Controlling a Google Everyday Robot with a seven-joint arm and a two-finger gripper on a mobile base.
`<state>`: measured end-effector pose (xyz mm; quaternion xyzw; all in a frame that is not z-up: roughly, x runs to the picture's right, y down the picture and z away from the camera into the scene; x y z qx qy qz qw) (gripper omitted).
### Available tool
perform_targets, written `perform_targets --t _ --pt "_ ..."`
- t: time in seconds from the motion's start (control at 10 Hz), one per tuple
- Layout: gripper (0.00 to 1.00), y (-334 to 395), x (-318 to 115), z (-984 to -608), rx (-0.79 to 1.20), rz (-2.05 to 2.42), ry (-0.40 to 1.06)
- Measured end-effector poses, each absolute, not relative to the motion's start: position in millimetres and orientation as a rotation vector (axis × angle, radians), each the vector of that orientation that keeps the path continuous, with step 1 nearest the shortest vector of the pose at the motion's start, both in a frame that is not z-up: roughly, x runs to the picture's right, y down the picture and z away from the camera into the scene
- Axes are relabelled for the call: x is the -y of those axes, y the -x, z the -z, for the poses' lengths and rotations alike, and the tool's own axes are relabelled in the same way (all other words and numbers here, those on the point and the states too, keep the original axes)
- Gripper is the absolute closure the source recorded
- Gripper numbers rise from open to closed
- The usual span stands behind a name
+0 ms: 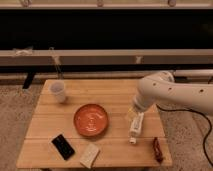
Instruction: Move the arm in a circular motion
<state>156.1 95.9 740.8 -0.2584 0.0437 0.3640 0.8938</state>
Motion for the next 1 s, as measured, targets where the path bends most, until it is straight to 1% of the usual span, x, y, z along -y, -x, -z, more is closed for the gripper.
perform_targets --t 0.1,0.3,0.5,0.8,1.0 --pt "0.2 -159 -70 -758 -0.101 -0.745 0.526" --pt "0.2 -145 -35 -780 -0.104 -0.705 0.516" --pt "0.2 -101 -2 -800 -0.097 -0.627 0.507" --pt "0.2 -40 16 -807 -0.082 -0.518 0.496" --pt "0.2 16 16 -801 -0.057 -0.409 0.487"
